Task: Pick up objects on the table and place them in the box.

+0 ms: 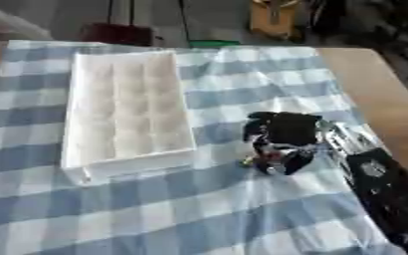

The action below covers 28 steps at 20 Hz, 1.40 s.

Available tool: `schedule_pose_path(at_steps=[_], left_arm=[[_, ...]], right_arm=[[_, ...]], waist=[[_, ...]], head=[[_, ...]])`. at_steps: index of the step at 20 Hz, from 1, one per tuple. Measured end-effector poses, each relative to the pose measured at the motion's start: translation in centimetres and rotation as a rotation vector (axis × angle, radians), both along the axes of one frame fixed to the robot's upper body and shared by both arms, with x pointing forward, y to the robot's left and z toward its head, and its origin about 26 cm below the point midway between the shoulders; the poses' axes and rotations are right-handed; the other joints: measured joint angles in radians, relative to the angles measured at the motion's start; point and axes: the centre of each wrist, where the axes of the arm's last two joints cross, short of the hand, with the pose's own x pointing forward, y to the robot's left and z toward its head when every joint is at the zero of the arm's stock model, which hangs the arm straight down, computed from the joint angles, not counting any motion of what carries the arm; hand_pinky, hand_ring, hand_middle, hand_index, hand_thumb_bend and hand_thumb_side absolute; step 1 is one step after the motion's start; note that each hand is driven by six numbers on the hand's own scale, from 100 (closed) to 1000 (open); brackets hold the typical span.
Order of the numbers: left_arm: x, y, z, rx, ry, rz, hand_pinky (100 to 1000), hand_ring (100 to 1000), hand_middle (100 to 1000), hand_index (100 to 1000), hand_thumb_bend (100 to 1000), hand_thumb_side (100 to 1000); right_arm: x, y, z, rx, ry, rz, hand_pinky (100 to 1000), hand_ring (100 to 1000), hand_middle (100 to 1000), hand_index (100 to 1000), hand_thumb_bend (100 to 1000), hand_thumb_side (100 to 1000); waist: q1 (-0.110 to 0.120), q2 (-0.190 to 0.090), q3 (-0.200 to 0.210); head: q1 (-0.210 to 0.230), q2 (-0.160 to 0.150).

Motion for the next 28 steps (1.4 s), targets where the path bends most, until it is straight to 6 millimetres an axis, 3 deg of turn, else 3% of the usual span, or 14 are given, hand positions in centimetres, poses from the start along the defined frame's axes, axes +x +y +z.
schedule_pose_path(at_steps=[15,16,17,21,28], left_arm=[[0.0,0.0,0.0,0.0,0.0,0.0,511,774,788,890,826,519],[0.0,0.0,0.0,0.0,0.0,0.0,511,775,788,890,826,519],[0.0,0.0,0.0,0.0,0.0,0.0,511,775,788,890,826,519],[0.0,0.0,0.0,0.0,0.0,0.0,511,775,788,890,826,519],[0.0,0.0,0.0,0.0,0.001,0.0,511,775,788,890,827,518]], right_arm=[[0.0,-0.5,-0.6,0.066,-0.054,0.004,977,859,734,489,161,356],[-0.1,-0.6,-0.6,0.072,-0.055,0.001,970,843,722,483,100,289],[-0.1,-0.6,-0.5,0.084,-0.06,0.0,967,838,717,479,100,273],[-0.1,-0.4,0.7,0.188,-0.089,0.005,960,824,702,464,100,217],[0.3,1.0,4.6,0.343,-0.107,0.047,957,814,693,452,100,166]], waist=[[0.0,0.0,-0.001],[0.0,0.0,-0.001],[0.0,0.0,-0.002],[0.0,0.0,-0.004],[0.0,0.0,-0.004]], head=[[0.0,0.0],[0.0,0.0],[0.0,0.0],[0.0,0.0],[0.0,0.0]])
